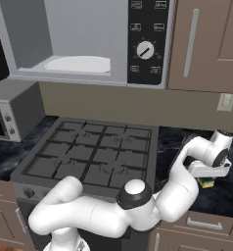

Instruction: Place the sponge inside the microwave to prepare for sanitizing.

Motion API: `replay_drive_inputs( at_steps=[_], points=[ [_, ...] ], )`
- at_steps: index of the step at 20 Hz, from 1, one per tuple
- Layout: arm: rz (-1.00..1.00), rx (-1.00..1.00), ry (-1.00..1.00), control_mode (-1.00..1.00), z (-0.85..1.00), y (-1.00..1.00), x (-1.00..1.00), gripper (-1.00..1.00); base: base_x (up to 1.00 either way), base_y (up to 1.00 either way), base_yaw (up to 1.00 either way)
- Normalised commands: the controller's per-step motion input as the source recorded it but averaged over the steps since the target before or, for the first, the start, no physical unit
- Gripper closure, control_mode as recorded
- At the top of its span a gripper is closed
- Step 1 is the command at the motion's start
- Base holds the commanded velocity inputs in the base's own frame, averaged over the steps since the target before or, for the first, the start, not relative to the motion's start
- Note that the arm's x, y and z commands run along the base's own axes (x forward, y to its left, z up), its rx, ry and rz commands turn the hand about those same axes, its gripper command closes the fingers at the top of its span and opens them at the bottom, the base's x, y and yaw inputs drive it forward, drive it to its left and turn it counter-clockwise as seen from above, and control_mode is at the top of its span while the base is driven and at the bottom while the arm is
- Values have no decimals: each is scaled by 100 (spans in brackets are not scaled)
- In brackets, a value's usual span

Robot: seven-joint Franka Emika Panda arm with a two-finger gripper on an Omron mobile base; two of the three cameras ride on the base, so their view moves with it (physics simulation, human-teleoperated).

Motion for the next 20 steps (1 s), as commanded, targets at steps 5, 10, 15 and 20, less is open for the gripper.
replay_drive_inputs(
  at_steps=[5, 10, 15, 20],
  points=[
    [0, 0, 0, -100, 0, 0, 0, 100, 0, 0, 0],
    [-5, -2, -7, -100, 36, 0, -9, 100, 0, 0, 0],
    [-1, -14, -15, -100, 67, 28, -68, 100, 0, 0, 0],
    [0, -22, -12, -100, 57, 60, -99, 100, 0, 0, 0]
  ],
)
